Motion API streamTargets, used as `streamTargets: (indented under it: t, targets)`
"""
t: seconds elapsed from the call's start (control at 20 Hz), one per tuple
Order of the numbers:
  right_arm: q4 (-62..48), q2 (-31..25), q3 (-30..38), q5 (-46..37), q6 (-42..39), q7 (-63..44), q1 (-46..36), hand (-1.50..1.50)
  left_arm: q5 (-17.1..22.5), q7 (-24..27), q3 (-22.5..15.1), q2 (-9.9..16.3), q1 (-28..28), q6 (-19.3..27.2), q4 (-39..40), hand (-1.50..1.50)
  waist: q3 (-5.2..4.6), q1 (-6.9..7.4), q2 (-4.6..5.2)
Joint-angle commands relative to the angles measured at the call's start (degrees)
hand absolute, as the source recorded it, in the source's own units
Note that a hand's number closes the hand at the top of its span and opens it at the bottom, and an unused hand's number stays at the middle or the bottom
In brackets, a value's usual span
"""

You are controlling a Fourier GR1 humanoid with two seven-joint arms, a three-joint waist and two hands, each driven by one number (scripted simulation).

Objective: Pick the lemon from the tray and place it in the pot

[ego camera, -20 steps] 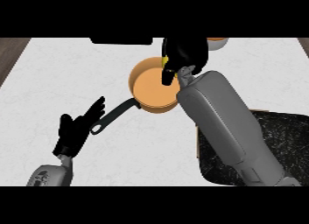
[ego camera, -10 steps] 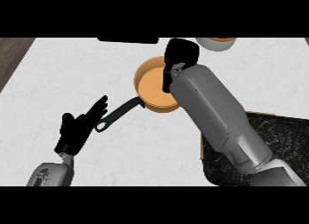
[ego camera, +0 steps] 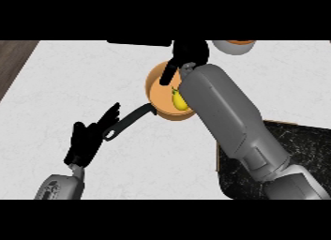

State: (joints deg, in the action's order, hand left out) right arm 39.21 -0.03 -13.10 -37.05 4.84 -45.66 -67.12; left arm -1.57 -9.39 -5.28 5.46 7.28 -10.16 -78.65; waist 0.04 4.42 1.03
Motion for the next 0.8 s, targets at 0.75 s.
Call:
streamTargets:
  t: [0.75]
  targets:
    - [18.2,-1.7,11.3,5.1,39.4,12.0,8.0,-1.5,0.6,-1.9,2.3,0.6,-2.8,1.7,-3.3,0.0,0.0,-4.4,-1.3]
